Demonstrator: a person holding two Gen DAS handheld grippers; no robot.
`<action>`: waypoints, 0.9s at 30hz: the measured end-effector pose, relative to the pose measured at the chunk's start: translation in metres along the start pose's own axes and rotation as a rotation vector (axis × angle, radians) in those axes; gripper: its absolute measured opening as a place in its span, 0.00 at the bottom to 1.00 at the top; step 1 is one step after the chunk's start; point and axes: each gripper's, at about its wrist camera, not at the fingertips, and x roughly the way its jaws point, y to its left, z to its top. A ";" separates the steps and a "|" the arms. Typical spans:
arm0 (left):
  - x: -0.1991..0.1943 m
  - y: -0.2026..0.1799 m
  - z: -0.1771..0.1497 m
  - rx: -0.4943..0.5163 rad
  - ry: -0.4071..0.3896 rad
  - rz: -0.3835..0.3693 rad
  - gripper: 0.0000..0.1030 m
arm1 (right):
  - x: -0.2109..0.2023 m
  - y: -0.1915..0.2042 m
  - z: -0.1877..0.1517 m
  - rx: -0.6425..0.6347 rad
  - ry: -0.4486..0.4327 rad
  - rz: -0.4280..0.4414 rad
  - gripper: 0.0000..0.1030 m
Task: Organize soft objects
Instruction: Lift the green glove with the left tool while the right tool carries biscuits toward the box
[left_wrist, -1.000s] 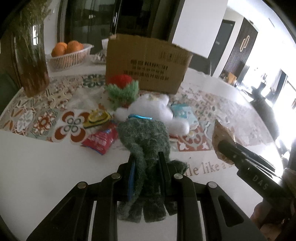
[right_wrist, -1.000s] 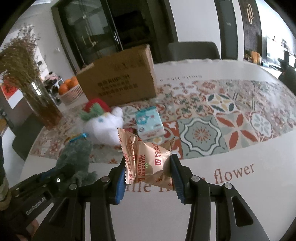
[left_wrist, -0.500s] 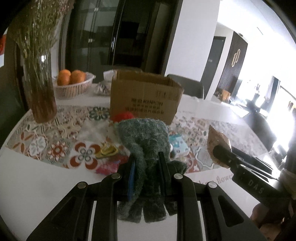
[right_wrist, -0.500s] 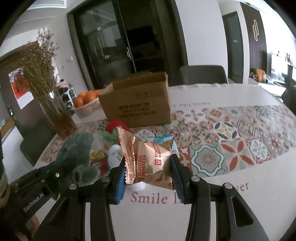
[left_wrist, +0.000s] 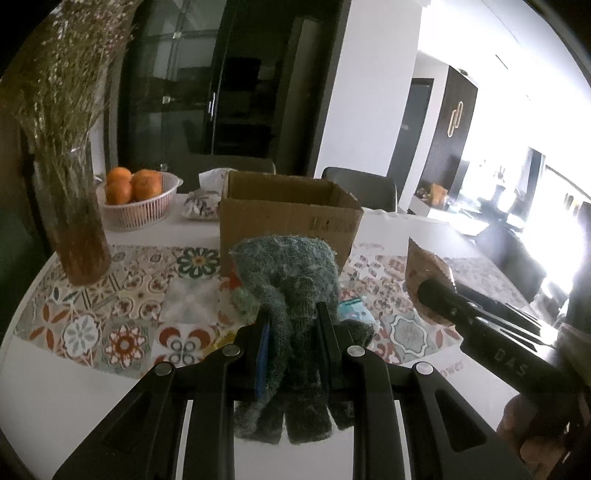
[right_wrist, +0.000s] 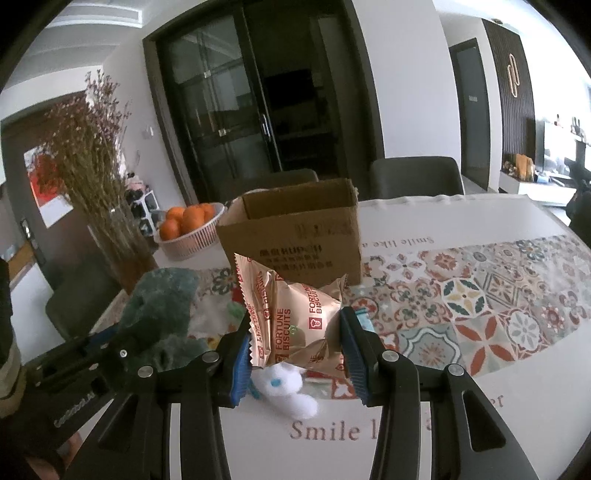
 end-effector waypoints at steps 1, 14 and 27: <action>0.001 0.002 0.005 0.002 -0.003 -0.008 0.22 | 0.001 0.001 0.004 0.008 -0.006 0.002 0.43; 0.018 0.007 0.052 0.015 -0.074 0.005 0.22 | 0.025 0.005 0.052 0.007 -0.055 0.045 0.43; 0.058 0.011 0.101 0.047 -0.083 0.017 0.22 | 0.073 -0.001 0.108 0.017 -0.061 0.095 0.43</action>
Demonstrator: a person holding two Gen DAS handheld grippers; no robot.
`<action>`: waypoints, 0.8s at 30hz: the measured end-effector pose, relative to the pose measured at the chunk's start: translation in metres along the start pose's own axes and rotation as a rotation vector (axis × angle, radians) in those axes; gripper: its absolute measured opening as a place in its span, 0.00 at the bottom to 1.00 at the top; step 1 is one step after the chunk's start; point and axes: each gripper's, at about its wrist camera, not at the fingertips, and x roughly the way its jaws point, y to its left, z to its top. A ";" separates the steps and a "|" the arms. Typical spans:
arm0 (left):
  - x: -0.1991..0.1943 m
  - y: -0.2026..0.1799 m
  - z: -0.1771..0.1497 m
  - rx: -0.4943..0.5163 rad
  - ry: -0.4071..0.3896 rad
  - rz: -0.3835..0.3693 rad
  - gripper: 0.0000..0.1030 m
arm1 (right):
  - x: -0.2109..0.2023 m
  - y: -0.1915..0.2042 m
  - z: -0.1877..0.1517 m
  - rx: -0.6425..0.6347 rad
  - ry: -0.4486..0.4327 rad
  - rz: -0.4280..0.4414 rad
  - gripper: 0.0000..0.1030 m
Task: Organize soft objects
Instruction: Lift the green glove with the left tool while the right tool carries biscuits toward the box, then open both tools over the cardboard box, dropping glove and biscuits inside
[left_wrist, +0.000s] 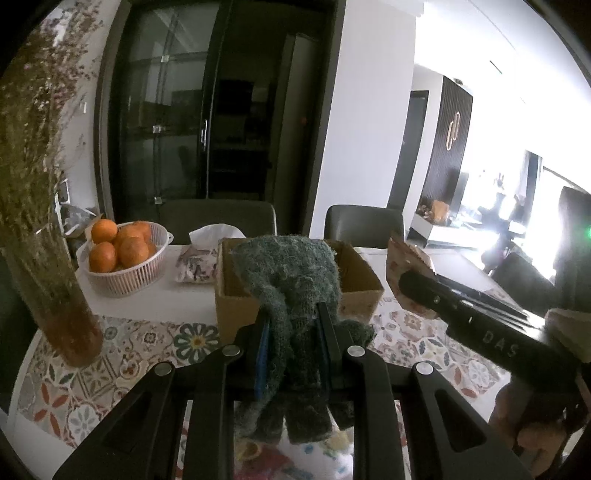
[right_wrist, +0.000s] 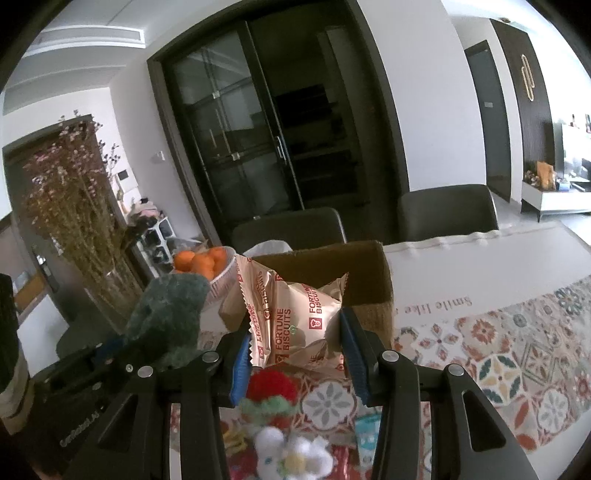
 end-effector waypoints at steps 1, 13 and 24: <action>0.004 0.000 0.003 0.003 0.001 0.003 0.22 | 0.004 -0.001 0.004 0.004 0.002 0.004 0.43; 0.062 0.013 0.039 -0.002 0.040 -0.003 0.22 | 0.060 -0.011 0.040 -0.009 0.041 0.007 0.43; 0.119 0.026 0.062 -0.030 0.101 -0.016 0.22 | 0.117 -0.026 0.064 0.020 0.118 0.016 0.44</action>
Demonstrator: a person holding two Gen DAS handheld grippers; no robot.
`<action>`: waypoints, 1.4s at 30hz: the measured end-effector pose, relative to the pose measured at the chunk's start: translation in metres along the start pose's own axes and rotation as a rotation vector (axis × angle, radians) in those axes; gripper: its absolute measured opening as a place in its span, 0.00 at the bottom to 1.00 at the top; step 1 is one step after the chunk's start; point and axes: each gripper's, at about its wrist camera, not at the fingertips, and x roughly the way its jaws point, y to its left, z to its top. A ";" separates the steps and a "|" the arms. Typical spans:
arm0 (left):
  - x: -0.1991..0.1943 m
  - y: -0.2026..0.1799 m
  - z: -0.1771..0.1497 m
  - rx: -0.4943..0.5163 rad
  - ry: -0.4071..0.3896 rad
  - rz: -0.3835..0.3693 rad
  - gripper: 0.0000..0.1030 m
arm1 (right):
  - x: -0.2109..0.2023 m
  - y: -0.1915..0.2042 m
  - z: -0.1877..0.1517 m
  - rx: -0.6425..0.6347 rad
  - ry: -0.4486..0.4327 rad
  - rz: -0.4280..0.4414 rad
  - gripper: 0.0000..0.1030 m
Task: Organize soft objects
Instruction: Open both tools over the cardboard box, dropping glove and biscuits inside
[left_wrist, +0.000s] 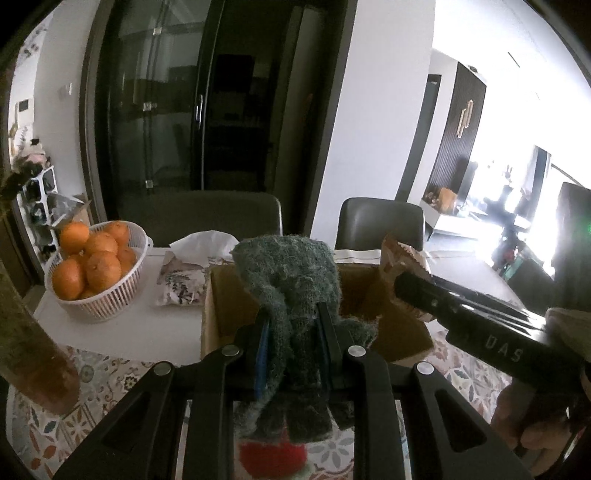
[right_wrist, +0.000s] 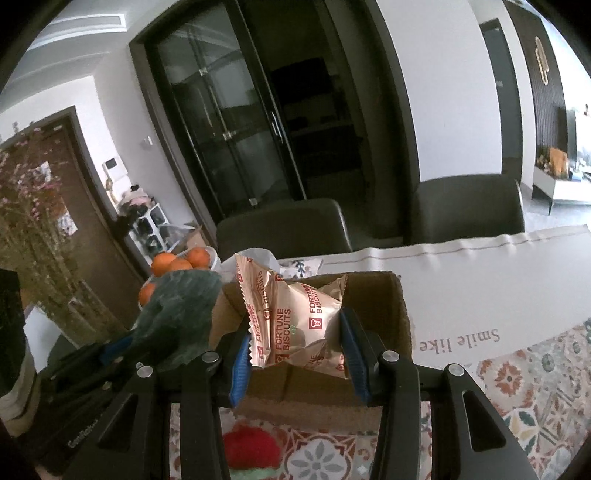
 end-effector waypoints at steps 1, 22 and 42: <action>0.004 0.000 0.001 -0.007 0.008 -0.006 0.22 | 0.006 -0.003 0.002 0.009 0.012 -0.002 0.44; 0.038 0.001 0.010 0.025 0.052 0.040 0.52 | 0.049 -0.027 0.008 0.090 0.117 -0.014 0.68; 0.001 0.024 0.000 0.077 0.034 0.235 0.67 | 0.065 0.009 0.000 0.061 0.220 0.036 0.79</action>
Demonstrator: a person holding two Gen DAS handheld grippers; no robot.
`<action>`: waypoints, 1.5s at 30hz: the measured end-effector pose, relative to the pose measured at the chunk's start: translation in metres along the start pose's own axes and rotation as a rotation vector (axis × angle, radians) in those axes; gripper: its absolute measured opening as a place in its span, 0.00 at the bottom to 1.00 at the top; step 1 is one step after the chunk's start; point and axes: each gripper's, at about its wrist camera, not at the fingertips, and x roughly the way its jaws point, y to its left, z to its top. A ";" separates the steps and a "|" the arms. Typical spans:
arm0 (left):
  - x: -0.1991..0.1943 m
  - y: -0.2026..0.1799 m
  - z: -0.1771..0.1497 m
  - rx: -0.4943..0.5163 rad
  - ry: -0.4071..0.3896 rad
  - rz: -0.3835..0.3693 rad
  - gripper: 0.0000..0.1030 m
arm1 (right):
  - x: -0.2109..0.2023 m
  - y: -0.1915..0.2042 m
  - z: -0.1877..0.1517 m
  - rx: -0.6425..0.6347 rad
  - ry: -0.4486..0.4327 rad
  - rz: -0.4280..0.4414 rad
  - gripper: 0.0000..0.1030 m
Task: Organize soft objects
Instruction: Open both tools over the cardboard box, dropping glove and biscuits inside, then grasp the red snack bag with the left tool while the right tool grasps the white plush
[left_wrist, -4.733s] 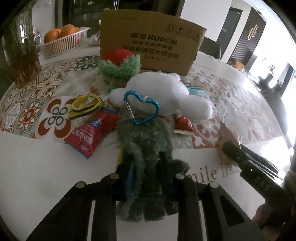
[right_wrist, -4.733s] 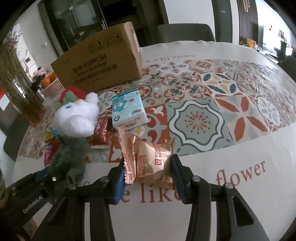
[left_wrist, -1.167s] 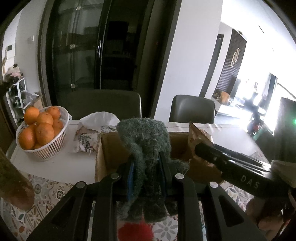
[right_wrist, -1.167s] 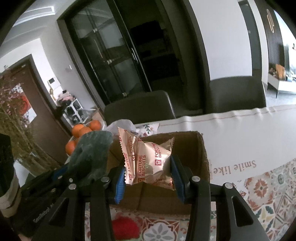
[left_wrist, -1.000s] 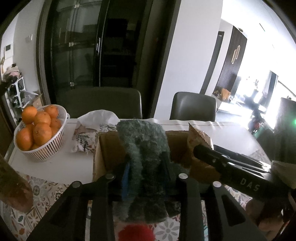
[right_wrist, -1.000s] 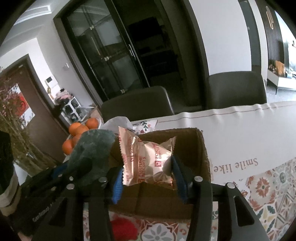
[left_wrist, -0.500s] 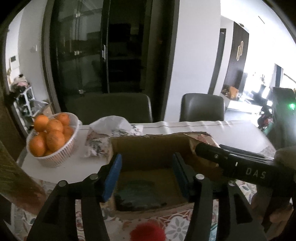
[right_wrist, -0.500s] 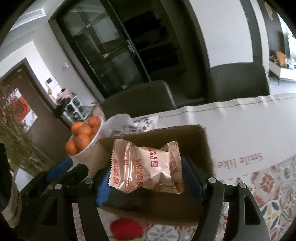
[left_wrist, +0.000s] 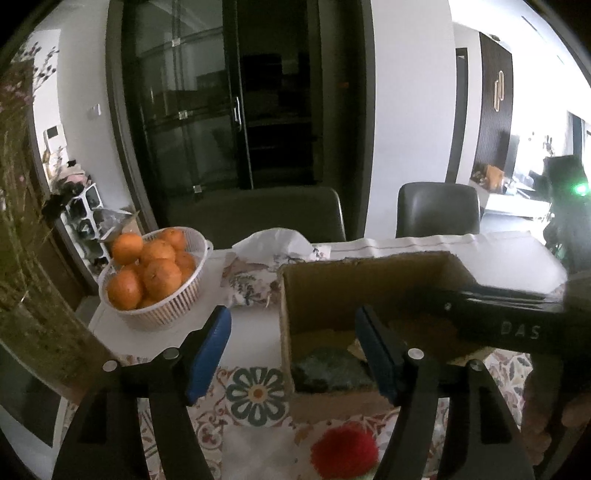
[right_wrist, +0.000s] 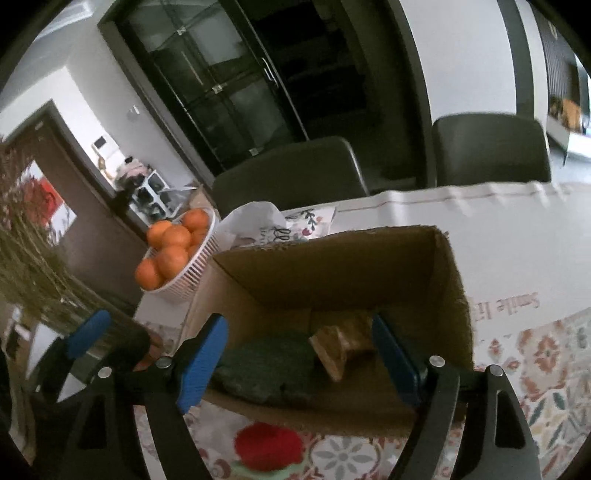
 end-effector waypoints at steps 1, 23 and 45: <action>-0.004 0.001 -0.003 -0.002 0.005 -0.006 0.68 | -0.005 0.003 -0.002 -0.016 -0.006 -0.014 0.79; -0.100 -0.003 -0.067 0.073 0.071 -0.012 0.77 | -0.094 0.036 -0.091 -0.088 -0.035 -0.082 0.79; -0.120 0.000 -0.150 0.102 0.293 -0.112 0.77 | -0.105 0.049 -0.181 -0.068 0.129 -0.111 0.79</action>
